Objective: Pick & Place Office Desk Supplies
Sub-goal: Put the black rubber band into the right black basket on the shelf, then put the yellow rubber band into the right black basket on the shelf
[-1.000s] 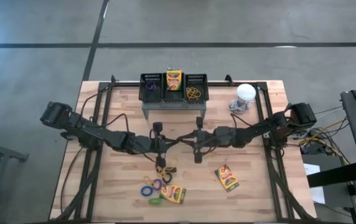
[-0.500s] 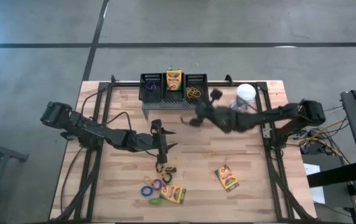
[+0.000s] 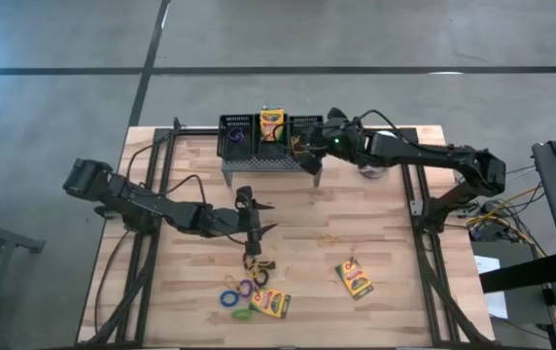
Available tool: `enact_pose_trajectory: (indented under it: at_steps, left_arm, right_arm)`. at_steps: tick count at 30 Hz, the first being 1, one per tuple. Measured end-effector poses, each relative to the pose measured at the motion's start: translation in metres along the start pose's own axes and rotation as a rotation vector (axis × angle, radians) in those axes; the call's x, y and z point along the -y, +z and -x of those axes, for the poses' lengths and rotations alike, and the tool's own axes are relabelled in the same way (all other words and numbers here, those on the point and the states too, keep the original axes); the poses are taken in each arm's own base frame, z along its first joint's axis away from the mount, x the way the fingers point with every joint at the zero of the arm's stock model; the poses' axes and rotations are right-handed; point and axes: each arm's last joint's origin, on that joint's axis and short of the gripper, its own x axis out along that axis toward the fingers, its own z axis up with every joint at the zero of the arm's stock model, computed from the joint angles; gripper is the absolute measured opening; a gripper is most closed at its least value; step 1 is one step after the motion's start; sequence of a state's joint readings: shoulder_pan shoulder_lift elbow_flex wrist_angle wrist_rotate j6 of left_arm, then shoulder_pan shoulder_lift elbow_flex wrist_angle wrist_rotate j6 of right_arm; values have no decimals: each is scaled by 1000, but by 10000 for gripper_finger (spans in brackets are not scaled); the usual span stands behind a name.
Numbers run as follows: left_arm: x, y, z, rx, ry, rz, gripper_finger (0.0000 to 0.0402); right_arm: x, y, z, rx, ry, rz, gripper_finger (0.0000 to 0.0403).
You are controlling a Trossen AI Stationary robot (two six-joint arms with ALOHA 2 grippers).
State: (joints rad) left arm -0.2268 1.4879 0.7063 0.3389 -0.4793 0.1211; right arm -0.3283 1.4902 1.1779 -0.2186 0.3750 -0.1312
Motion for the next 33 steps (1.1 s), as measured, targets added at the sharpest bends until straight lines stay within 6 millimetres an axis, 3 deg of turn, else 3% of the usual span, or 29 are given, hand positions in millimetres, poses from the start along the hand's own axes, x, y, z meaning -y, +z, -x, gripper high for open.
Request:
enact_pose_trajectory:
  at_steps: [13,21,26,33]
  left_arm:
    - [0,0,0,-2,-1,20,228]
    - [0,0,0,-2,-1,20,228]
    - [0,0,0,-1,-1,21,228]
    - [0,0,0,0,-1,25,228]
  right_arm:
    - [2,-2,2,-3,12,18,189]
    - [4,8,40,147,29,9,212]
    - [-19,-13,75,265,123,33,206]
    - [-62,-63,118,359,339,108,203]
